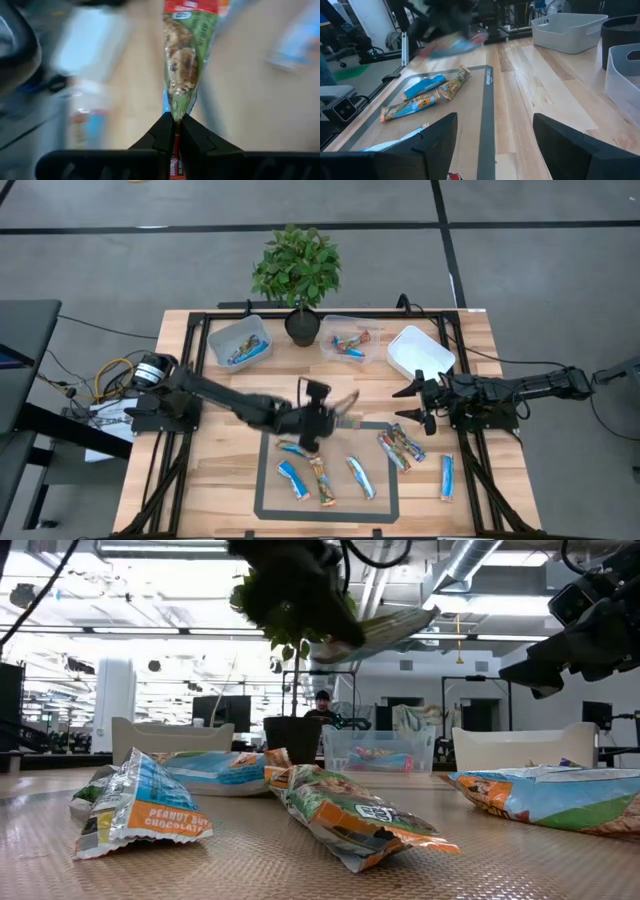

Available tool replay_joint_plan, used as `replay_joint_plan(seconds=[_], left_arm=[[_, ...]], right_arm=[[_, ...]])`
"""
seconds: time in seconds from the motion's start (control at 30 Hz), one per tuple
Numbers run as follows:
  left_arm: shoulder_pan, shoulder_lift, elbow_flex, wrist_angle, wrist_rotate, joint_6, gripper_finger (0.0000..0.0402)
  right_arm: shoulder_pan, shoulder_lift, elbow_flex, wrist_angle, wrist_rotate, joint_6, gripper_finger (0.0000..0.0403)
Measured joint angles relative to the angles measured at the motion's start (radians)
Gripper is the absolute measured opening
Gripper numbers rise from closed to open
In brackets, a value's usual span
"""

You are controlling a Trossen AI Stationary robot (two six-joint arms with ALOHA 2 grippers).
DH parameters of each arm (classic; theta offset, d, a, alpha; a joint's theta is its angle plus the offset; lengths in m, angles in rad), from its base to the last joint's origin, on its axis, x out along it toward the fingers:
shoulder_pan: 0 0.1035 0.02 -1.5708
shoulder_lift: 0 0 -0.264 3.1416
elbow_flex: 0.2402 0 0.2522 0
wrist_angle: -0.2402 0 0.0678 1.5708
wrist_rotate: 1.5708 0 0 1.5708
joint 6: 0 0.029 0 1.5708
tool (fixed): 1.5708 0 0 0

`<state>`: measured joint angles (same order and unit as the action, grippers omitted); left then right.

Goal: Pick and place Granola Bars by type
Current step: Put the red granola bar into the transparent bin

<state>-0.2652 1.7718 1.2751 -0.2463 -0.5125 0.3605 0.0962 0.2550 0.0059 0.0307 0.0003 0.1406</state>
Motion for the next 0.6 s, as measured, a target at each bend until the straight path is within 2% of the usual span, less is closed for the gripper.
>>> replay_joint_plan(seconds=[0.1, 0.27, 0.5, 0.6], left_arm=[[0.08, 0.0, 0.0, 0.067, -0.05, -0.001, 0.0014], [0.211, 0.028, 0.0, 0.154, -0.076, 0.004, 0.0014], [0.338, 0.139, 0.006, 0.382, -0.078, 0.194, 0.0014], [0.376, 0.192, 0.063, 0.393, -0.079, 0.243, 0.0014]], right_arm=[[0.0, 0.0, 0.0, 0.0, 0.0, 0.0, 0.0256], [0.0, 0.0, 0.0, 0.0, 0.0, 0.0, 0.0256], [0.0, 0.0, 0.0, 0.0, 0.0, 0.0, 0.0256], [0.0, 0.0, 0.0, 0.0, 0.0, 0.0, 0.0256]])
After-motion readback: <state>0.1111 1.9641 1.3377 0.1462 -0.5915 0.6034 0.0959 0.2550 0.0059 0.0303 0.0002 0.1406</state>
